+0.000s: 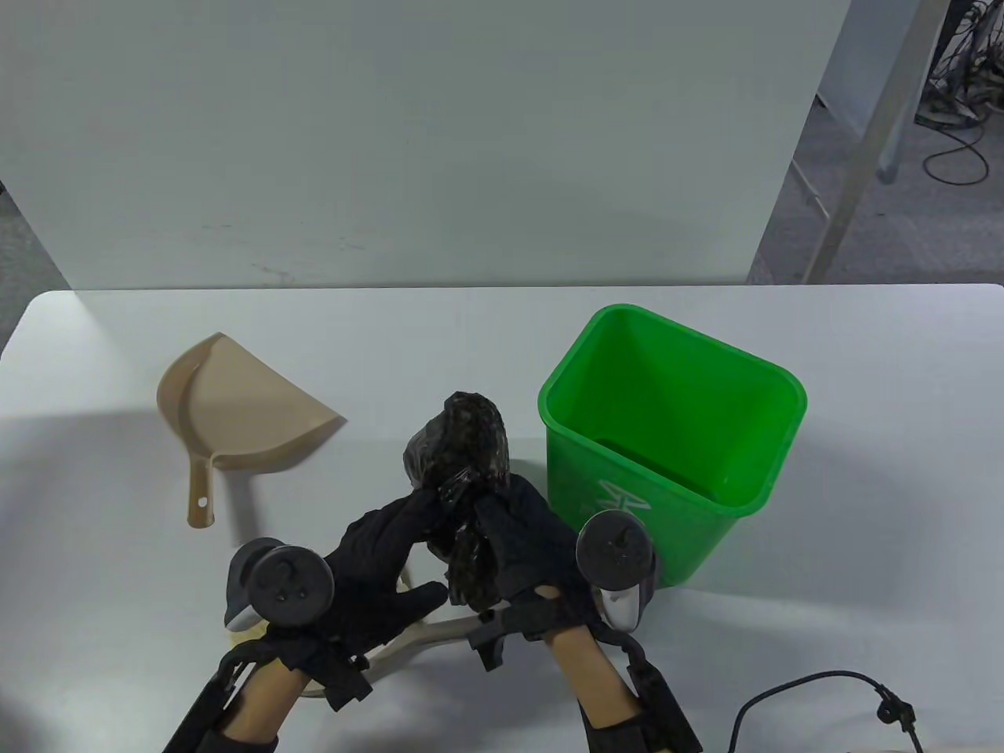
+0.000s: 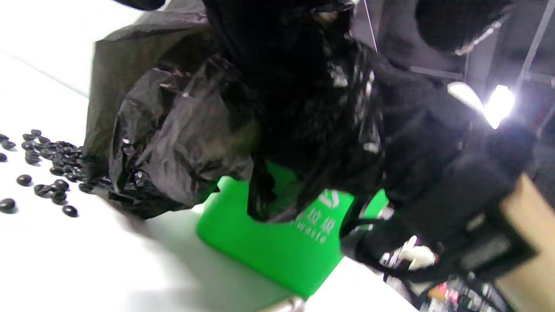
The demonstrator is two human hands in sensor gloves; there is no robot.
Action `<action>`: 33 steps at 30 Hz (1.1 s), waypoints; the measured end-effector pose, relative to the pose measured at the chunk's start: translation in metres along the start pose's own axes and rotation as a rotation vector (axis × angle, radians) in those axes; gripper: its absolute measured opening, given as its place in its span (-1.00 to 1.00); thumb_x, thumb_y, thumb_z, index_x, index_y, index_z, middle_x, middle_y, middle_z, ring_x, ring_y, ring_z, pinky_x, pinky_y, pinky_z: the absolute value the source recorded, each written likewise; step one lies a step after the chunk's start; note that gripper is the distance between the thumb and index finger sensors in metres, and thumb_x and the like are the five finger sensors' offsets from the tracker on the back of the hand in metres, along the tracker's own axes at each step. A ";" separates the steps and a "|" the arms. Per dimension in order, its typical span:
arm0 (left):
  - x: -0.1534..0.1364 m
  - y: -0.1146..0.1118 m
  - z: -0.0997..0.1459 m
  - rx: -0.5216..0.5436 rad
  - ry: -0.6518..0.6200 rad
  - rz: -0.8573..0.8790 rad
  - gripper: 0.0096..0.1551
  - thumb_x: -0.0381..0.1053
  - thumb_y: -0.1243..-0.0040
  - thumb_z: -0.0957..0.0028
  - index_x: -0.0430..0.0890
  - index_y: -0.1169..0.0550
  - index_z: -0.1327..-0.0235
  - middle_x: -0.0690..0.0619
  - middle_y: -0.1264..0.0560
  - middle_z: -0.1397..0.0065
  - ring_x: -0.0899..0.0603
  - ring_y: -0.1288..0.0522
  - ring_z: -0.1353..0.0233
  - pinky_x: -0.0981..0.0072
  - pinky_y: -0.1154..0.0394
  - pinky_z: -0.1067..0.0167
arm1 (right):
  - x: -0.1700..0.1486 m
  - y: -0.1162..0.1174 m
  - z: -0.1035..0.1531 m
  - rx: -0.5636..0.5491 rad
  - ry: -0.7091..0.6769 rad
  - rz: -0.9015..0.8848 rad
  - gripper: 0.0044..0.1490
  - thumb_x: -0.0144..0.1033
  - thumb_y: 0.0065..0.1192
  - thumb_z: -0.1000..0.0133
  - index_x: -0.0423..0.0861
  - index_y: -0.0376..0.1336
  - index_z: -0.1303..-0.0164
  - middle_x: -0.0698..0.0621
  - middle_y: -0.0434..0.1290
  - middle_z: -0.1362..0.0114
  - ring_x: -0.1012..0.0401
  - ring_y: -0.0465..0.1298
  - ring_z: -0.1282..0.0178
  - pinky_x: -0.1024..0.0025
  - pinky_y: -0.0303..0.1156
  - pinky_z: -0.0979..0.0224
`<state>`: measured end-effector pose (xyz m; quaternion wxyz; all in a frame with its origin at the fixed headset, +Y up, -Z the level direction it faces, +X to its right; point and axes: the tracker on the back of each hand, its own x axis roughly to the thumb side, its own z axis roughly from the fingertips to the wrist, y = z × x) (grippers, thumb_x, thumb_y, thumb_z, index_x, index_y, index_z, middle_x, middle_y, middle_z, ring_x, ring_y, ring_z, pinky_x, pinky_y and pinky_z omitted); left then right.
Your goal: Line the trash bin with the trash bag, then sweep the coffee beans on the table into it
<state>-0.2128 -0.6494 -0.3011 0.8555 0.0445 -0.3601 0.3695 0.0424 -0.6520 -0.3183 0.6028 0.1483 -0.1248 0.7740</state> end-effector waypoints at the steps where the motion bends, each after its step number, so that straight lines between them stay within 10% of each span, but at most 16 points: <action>1: -0.003 0.003 0.001 0.036 0.020 0.038 0.14 0.46 0.03 -0.27 -0.17 0.11 -0.80 -0.23 0.00 -0.83 -0.36 -0.24 -0.70 -0.71 -0.08 -0.44 | 0.002 0.000 0.000 -0.006 -0.038 0.010 -0.54 -0.31 0.06 -0.32 -0.12 0.25 -0.42 -0.21 0.40 -0.48 -0.06 0.55 -0.25 -0.28 0.38 -0.35; 5: -0.016 0.012 0.006 0.171 0.148 0.187 0.24 0.46 0.05 -0.29 -0.31 0.24 -0.73 -0.37 0.13 -0.79 -0.47 -0.15 -0.70 -0.73 -0.04 -0.40 | 0.014 0.003 0.004 -0.003 -0.200 0.093 -0.55 -0.30 0.07 -0.31 -0.09 0.26 -0.41 -0.19 0.38 -0.51 -0.06 0.54 -0.31 -0.28 0.35 -0.38; 13: -0.034 -0.002 0.004 0.088 0.182 0.925 0.48 0.40 -0.09 -0.29 -0.47 0.53 -0.45 -0.53 0.33 -0.69 -0.58 -0.14 -0.69 -0.73 -0.08 -0.41 | 0.036 0.034 0.016 0.264 -0.530 0.429 -0.56 -0.26 0.10 -0.31 -0.02 0.28 -0.39 -0.13 0.30 -0.62 -0.05 0.48 -0.46 -0.27 0.30 -0.46; 19: -0.040 0.016 0.014 0.336 0.307 0.627 -0.11 -0.07 -0.11 -0.36 -0.32 0.08 -0.68 -0.07 -0.32 -0.57 0.02 -0.59 -0.30 -0.17 -0.53 -0.36 | 0.039 0.037 0.016 0.315 -0.538 0.436 -0.56 -0.25 0.11 -0.31 -0.04 0.29 -0.38 -0.12 0.34 -0.60 -0.04 0.50 -0.45 -0.26 0.31 -0.46; 27: -0.041 0.047 0.029 0.543 0.271 0.551 -0.25 -0.19 0.00 -0.36 -0.21 0.02 -0.71 -0.02 -0.32 -0.58 -0.02 -0.58 -0.33 -0.20 -0.49 -0.39 | 0.061 -0.016 0.009 0.074 -0.452 0.690 -0.56 -0.25 0.08 -0.33 -0.10 0.29 -0.38 -0.17 0.38 -0.55 -0.07 0.52 -0.38 -0.29 0.33 -0.42; 33: -0.037 0.069 0.040 0.646 0.248 0.331 -0.26 -0.22 0.02 -0.34 -0.23 0.02 -0.70 -0.05 -0.32 -0.59 -0.04 -0.57 -0.33 -0.23 -0.47 -0.38 | 0.057 -0.035 0.005 0.422 -0.046 0.916 -0.39 -0.11 -0.07 -0.38 -0.22 0.25 -0.48 -0.32 0.32 -0.61 -0.20 0.47 -0.42 -0.35 0.27 -0.43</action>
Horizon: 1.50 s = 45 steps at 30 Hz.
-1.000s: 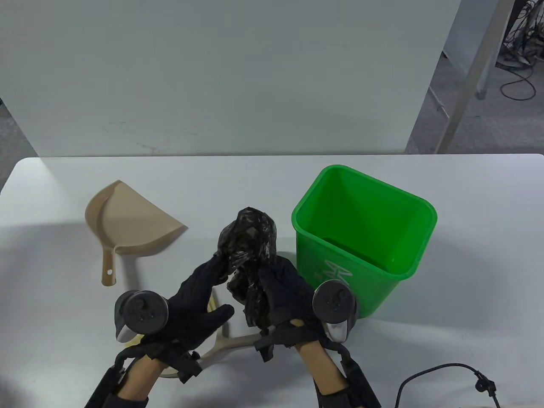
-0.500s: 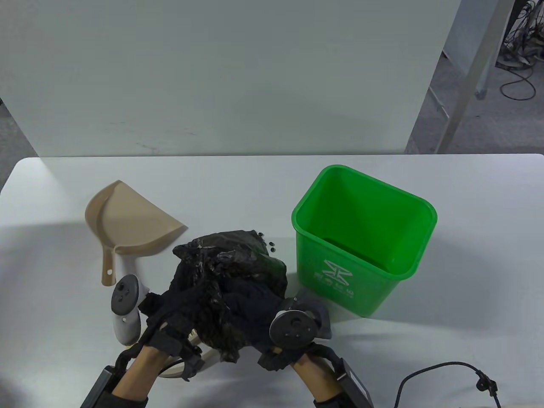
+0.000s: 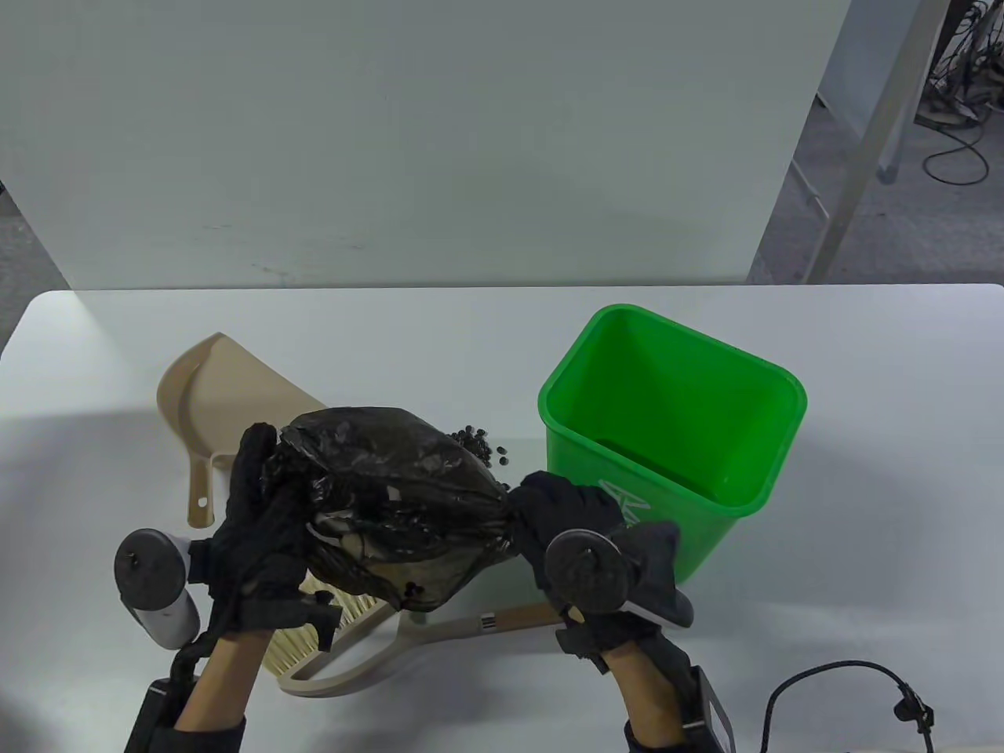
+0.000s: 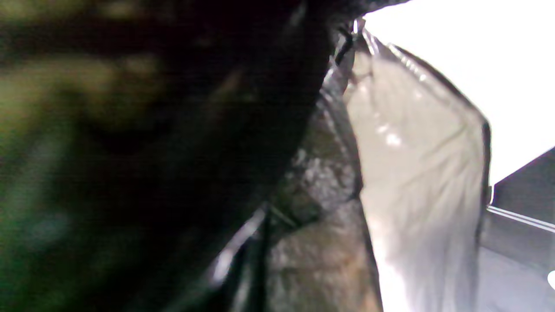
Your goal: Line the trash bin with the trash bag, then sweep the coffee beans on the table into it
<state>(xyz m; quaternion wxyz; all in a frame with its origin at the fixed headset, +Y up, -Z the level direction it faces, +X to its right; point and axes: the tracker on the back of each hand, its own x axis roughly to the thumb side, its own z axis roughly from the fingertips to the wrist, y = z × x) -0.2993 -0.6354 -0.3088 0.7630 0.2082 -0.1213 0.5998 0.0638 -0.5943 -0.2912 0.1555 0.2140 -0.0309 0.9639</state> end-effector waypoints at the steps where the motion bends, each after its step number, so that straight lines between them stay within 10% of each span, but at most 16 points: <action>1: 0.001 0.000 0.000 0.000 -0.006 -0.016 -0.26 -0.23 0.02 -0.34 -0.23 0.01 -0.70 -0.06 -0.32 -0.59 -0.04 -0.58 -0.33 -0.22 -0.48 -0.37 | -0.002 0.004 -0.001 0.051 -0.002 -0.036 -0.30 -0.07 -0.08 -0.38 -0.30 0.18 -0.56 -0.39 0.26 -0.63 -0.25 0.43 -0.45 -0.37 0.26 -0.43; 15: 0.003 -0.026 0.001 -0.108 0.007 -0.106 -0.26 -0.24 0.02 -0.33 -0.24 0.00 -0.70 -0.09 -0.33 -0.58 -0.04 -0.59 -0.31 -0.20 -0.52 -0.34 | 0.045 0.037 -0.016 -0.138 -0.145 -0.004 0.30 0.21 0.00 -0.25 -0.56 -0.31 -0.67 -0.64 -0.19 -0.69 -0.30 0.30 -0.50 -0.40 0.24 -0.44; 23: -0.001 -0.023 -0.004 -0.129 0.040 -0.165 -0.24 -0.25 0.00 -0.31 -0.29 0.00 -0.69 -0.18 -0.31 -0.60 -0.13 -0.57 -0.34 -0.30 -0.47 -0.33 | 0.043 0.064 -0.042 -0.160 -0.007 0.070 -0.41 -0.20 0.12 -0.31 -0.26 0.25 -0.46 -0.04 0.63 -0.14 0.35 0.65 0.33 0.23 0.69 0.03; 33: -0.026 -0.018 -0.015 -0.150 0.075 -0.831 -0.20 -0.21 -0.03 -0.32 -0.31 0.02 -0.70 -0.23 -0.27 -0.63 -0.26 -0.52 -0.42 -0.46 -0.38 -0.34 | 0.019 0.049 -0.026 -0.265 0.153 0.136 -0.50 -0.26 0.11 -0.32 -0.24 0.32 -0.38 0.04 0.66 0.01 0.46 0.61 0.47 0.36 0.72 0.18; 45: -0.042 0.024 -0.021 -0.131 0.288 -1.076 -0.16 -0.06 -0.11 -0.35 -0.26 -0.02 -0.72 -0.22 -0.28 -0.65 -0.24 -0.53 -0.42 -0.37 -0.43 -0.34 | 0.008 0.046 -0.022 -0.238 0.282 0.290 -0.50 -0.28 0.11 -0.32 -0.24 0.32 -0.37 0.03 0.66 0.00 0.45 0.61 0.47 0.36 0.72 0.19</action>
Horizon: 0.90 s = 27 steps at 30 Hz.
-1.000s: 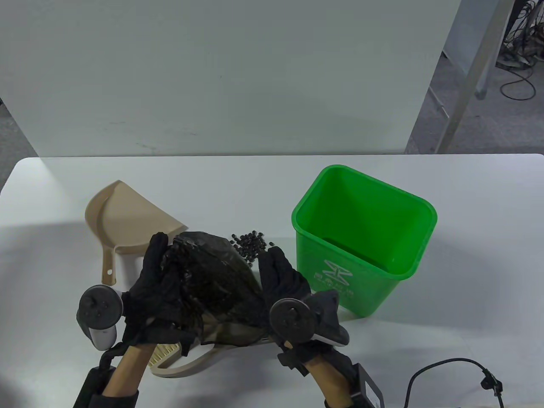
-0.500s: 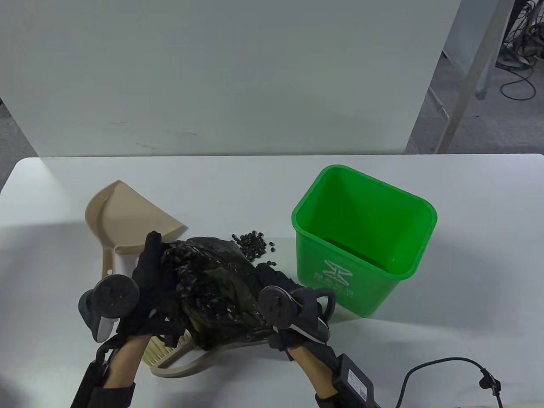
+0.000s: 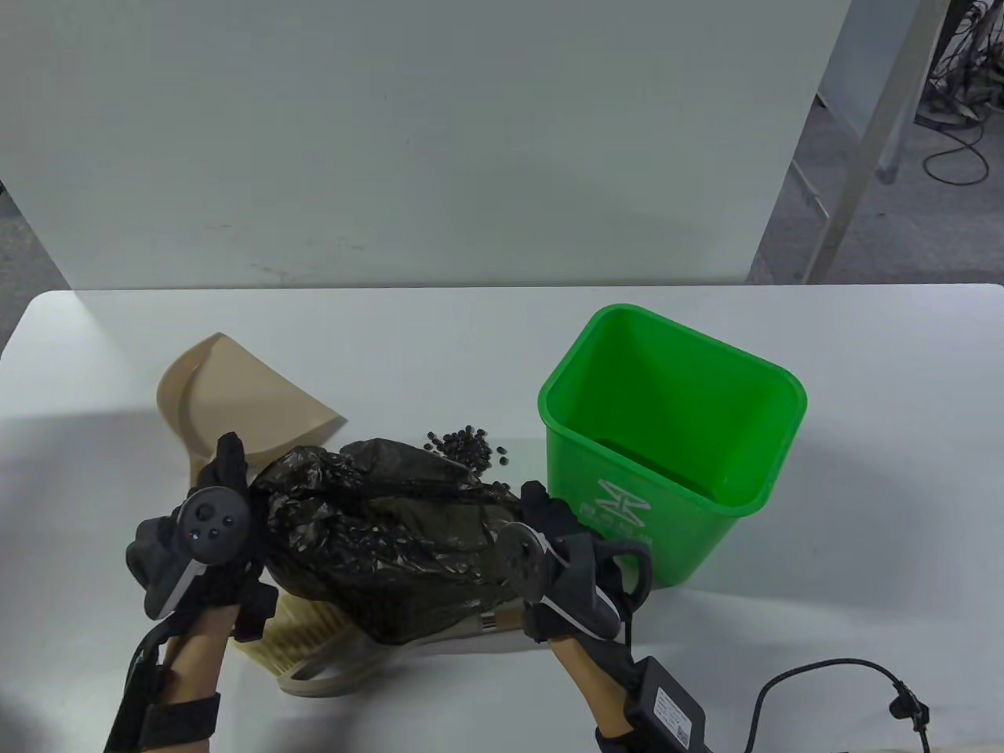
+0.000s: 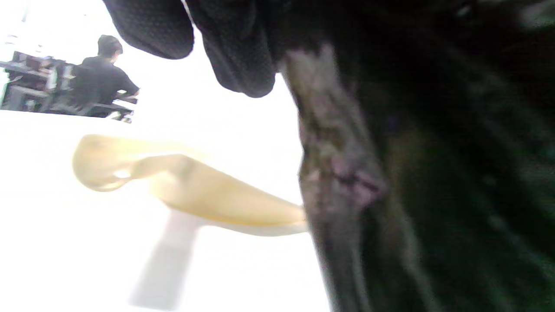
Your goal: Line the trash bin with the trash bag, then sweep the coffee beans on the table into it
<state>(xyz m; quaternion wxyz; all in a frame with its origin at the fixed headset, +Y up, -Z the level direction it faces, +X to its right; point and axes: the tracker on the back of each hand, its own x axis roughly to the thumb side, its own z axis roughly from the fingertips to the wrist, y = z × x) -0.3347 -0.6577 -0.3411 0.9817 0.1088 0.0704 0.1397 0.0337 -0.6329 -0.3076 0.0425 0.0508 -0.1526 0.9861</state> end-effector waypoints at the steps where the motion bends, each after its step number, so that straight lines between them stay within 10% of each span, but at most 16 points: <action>1: -0.005 0.002 -0.001 -0.007 0.026 0.005 -0.16 -0.05 -0.11 -0.35 -0.26 -0.02 -0.72 -0.22 -0.29 -0.64 -0.23 -0.55 -0.40 -0.34 -0.45 -0.32 | -0.001 0.000 0.000 0.014 0.008 0.015 -0.50 -0.28 0.11 -0.32 -0.24 0.32 -0.37 0.03 0.66 0.00 0.45 0.61 0.47 0.35 0.72 0.19; 13: -0.046 0.022 -0.002 -0.133 0.303 0.117 -0.34 0.00 -0.16 -0.34 -0.25 -0.33 -0.62 -0.16 -0.56 -0.42 0.03 -0.74 0.02 -0.01 -0.68 -0.01 | -0.009 -0.013 0.000 0.148 0.076 0.105 -0.51 -0.25 0.11 -0.31 -0.19 0.33 -0.39 0.02 0.68 -0.01 0.45 0.62 0.47 0.35 0.72 0.18; 24: -0.042 0.019 -0.016 -0.615 0.241 0.281 -0.46 -0.10 -0.07 -0.36 -0.27 -0.41 -0.55 -0.06 -0.66 -0.19 0.23 -0.68 0.45 0.24 -0.73 0.32 | -0.046 -0.040 -0.006 0.314 0.122 -0.156 -0.47 -0.19 0.06 -0.34 -0.21 0.32 -0.40 0.04 0.71 0.09 0.47 0.62 0.54 0.38 0.72 0.25; 27: -0.040 0.020 -0.021 -0.708 0.133 0.645 -0.45 -0.08 -0.06 -0.38 -0.30 -0.40 -0.55 -0.06 -0.67 -0.16 0.24 -0.68 0.46 0.24 -0.73 0.33 | -0.059 -0.056 -0.007 0.306 0.086 -0.342 -0.43 -0.17 0.00 -0.35 -0.25 0.31 -0.41 0.04 0.71 0.08 0.48 0.62 0.54 0.40 0.72 0.25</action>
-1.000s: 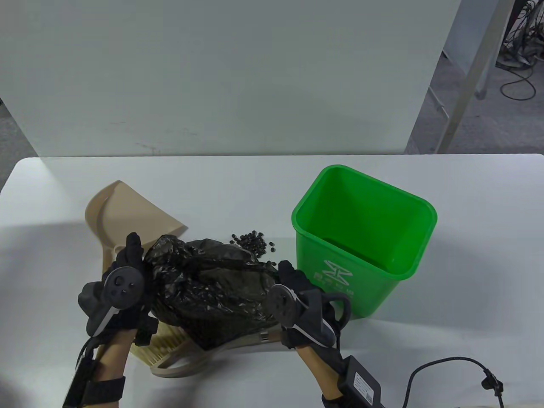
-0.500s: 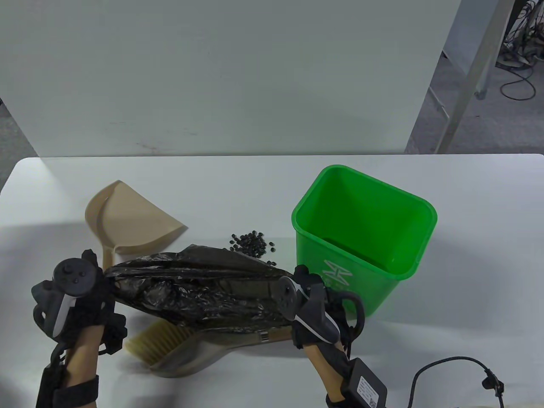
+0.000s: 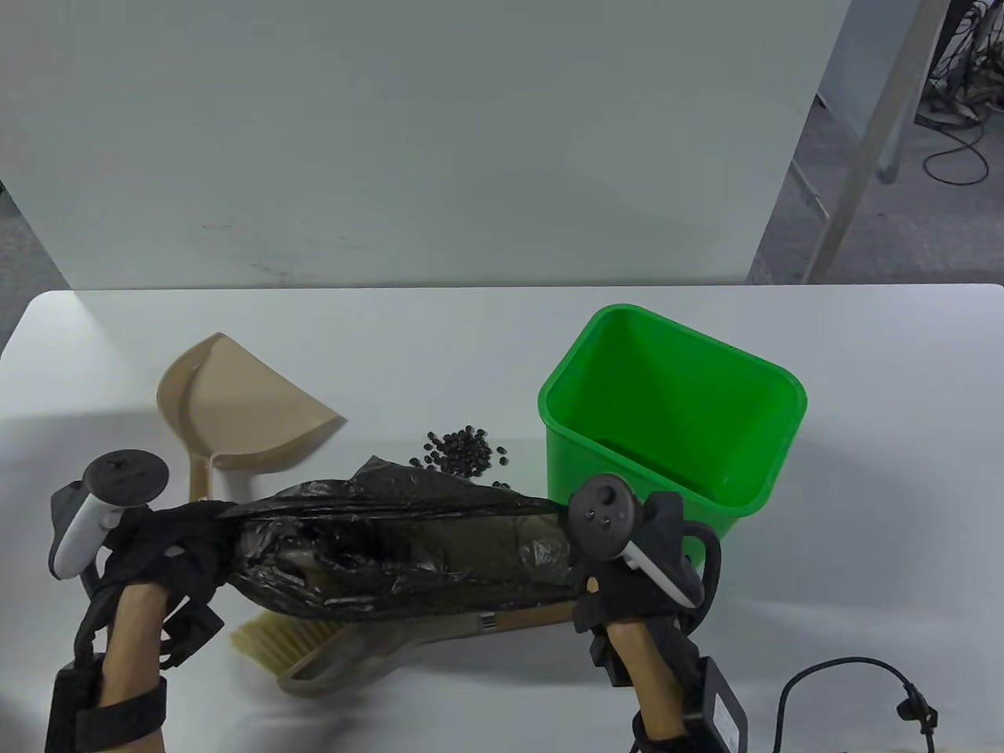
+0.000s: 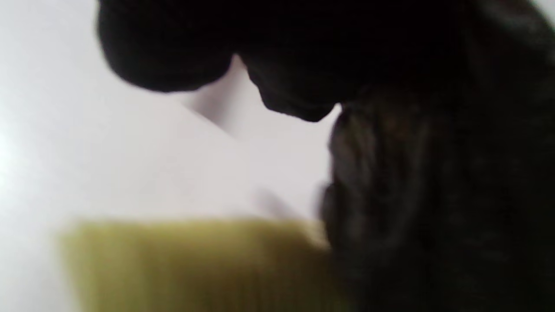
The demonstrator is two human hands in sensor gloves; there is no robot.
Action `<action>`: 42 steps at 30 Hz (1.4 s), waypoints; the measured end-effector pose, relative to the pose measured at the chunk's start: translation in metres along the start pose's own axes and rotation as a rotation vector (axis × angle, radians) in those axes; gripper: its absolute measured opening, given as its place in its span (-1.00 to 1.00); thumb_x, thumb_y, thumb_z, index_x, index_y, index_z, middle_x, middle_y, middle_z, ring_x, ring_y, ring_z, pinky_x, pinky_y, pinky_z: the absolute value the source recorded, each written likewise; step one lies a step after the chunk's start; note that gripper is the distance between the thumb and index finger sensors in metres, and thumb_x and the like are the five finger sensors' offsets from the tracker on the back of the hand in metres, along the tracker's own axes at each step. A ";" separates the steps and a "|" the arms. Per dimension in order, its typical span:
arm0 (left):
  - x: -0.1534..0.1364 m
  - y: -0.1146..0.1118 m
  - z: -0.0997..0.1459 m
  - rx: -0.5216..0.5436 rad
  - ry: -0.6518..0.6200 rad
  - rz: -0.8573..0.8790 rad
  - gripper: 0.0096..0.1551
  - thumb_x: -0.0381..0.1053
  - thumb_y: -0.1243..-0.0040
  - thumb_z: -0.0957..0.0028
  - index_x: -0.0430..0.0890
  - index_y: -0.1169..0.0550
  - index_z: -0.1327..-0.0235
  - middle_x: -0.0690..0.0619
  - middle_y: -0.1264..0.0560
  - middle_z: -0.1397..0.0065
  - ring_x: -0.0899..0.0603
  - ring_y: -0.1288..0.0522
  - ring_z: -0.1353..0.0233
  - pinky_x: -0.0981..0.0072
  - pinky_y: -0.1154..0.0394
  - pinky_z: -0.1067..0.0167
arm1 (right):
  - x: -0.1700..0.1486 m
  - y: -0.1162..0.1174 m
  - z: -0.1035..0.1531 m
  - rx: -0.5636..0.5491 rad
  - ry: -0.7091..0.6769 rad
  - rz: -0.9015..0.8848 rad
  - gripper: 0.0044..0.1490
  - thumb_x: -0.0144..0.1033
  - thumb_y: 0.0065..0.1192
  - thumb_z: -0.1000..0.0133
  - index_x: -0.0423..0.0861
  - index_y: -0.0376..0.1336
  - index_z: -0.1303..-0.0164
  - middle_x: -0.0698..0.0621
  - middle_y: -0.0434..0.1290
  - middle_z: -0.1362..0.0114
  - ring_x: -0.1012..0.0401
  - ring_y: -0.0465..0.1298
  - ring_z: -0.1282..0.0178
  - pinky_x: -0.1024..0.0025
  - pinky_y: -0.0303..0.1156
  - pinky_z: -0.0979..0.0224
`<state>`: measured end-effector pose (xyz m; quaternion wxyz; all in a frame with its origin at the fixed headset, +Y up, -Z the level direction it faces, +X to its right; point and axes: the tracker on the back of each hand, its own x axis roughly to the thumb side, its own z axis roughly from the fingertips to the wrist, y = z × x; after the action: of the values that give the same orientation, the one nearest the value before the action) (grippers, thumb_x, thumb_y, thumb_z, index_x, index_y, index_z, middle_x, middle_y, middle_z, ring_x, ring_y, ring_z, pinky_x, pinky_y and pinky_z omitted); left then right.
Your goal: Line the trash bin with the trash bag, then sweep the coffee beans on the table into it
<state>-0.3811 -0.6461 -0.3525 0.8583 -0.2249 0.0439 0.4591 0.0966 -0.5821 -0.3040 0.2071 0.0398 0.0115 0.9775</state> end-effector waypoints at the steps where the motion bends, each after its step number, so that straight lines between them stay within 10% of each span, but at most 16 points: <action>1: 0.003 -0.001 -0.002 -0.046 -0.058 0.081 -0.44 -0.07 -0.05 -0.38 -0.32 -0.40 -0.55 -0.06 -0.67 -0.15 0.24 -0.68 0.47 0.24 -0.73 0.34 | -0.001 -0.004 0.001 0.009 -0.028 -0.087 -0.43 -0.17 0.00 -0.36 -0.27 0.31 -0.41 0.02 0.71 0.07 0.47 0.62 0.54 0.39 0.72 0.25; 9: 0.070 -0.006 0.003 -0.135 -0.205 0.212 -0.39 -0.10 0.03 -0.40 -0.40 -0.30 -0.60 -0.15 -0.63 -0.25 0.28 -0.68 0.44 0.29 -0.75 0.33 | 0.004 -0.039 0.004 -0.071 -0.197 -0.699 -0.42 -0.25 -0.02 -0.37 -0.35 0.26 -0.43 -0.02 0.68 -0.01 0.53 0.63 0.53 0.45 0.75 0.26; 14: 0.101 0.020 0.023 0.227 -0.024 -0.103 -0.39 -0.14 0.02 -0.38 -0.38 -0.27 -0.62 -0.15 -0.59 -0.30 0.24 -0.68 0.41 0.25 -0.73 0.30 | -0.010 -0.066 0.015 -0.249 -0.161 -1.012 -0.44 -0.30 0.00 -0.36 -0.36 0.25 -0.43 -0.04 0.67 -0.04 0.54 0.63 0.55 0.47 0.76 0.29; 20: 0.133 0.031 0.043 0.335 -0.002 -0.369 -0.43 -0.10 -0.06 -0.37 -0.24 -0.36 -0.61 -0.14 -0.57 -0.34 0.13 -0.68 0.24 0.06 -0.68 0.12 | -0.010 -0.088 0.013 -0.335 -0.048 -0.615 -0.45 -0.31 0.04 -0.35 -0.33 0.25 -0.45 -0.07 0.67 -0.07 0.51 0.64 0.52 0.42 0.74 0.26; 24: 0.149 0.044 0.059 0.237 -0.129 -0.257 -0.45 -0.11 -0.06 -0.39 -0.19 -0.37 -0.63 -0.20 -0.49 -0.46 -0.09 -0.67 -0.08 -0.19 -0.57 -0.13 | -0.002 -0.100 0.009 -0.350 0.079 -0.130 -0.45 -0.24 0.02 -0.36 -0.26 0.26 -0.47 -0.06 0.67 -0.08 0.43 0.65 0.48 0.34 0.72 0.19; 30: 0.161 0.051 0.071 0.599 -0.143 -0.724 -0.44 0.01 -0.18 -0.33 -0.06 -0.43 -0.58 -0.08 -0.52 -0.45 -0.04 -0.69 -0.09 -0.13 -0.61 -0.12 | 0.012 -0.114 0.010 -0.367 0.099 0.121 -0.45 -0.14 0.10 -0.31 -0.15 0.33 -0.41 0.01 0.69 0.04 0.42 0.62 0.53 0.32 0.70 0.21; 34: 0.157 0.051 0.062 0.425 -0.140 -0.684 -0.50 -0.02 -0.20 -0.31 -0.11 -0.51 -0.48 -0.03 -0.65 -0.29 0.22 -0.76 0.23 0.20 -0.76 0.16 | 0.013 -0.118 0.003 -0.262 0.141 0.161 -0.46 -0.15 0.08 -0.32 -0.15 0.33 -0.41 0.03 0.69 0.05 0.43 0.62 0.54 0.34 0.70 0.22; 38: 0.136 0.057 0.046 0.012 -0.364 0.081 -0.42 -0.12 -0.14 -0.35 -0.32 -0.38 -0.57 -0.15 -0.63 -0.30 0.25 -0.74 0.36 0.26 -0.77 0.29 | -0.010 -0.120 -0.004 -0.166 0.040 -0.270 -0.44 -0.21 0.03 -0.35 -0.28 0.30 -0.42 0.02 0.69 0.06 0.48 0.62 0.57 0.39 0.72 0.27; 42: 0.140 0.044 0.043 0.097 -0.233 0.033 -0.35 -0.13 0.00 -0.38 -0.43 -0.24 -0.61 -0.24 -0.59 -0.34 0.30 -0.72 0.38 0.33 -0.78 0.33 | -0.015 -0.109 -0.011 -0.042 -0.088 -0.668 -0.39 -0.28 -0.01 -0.37 -0.40 0.22 -0.47 -0.06 0.68 -0.03 0.51 0.62 0.55 0.42 0.74 0.27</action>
<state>-0.3419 -0.4989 -0.3693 0.8599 -0.1273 -0.0303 0.4934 0.1534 -0.4887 -0.3200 0.5169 0.0715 -0.0050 0.8531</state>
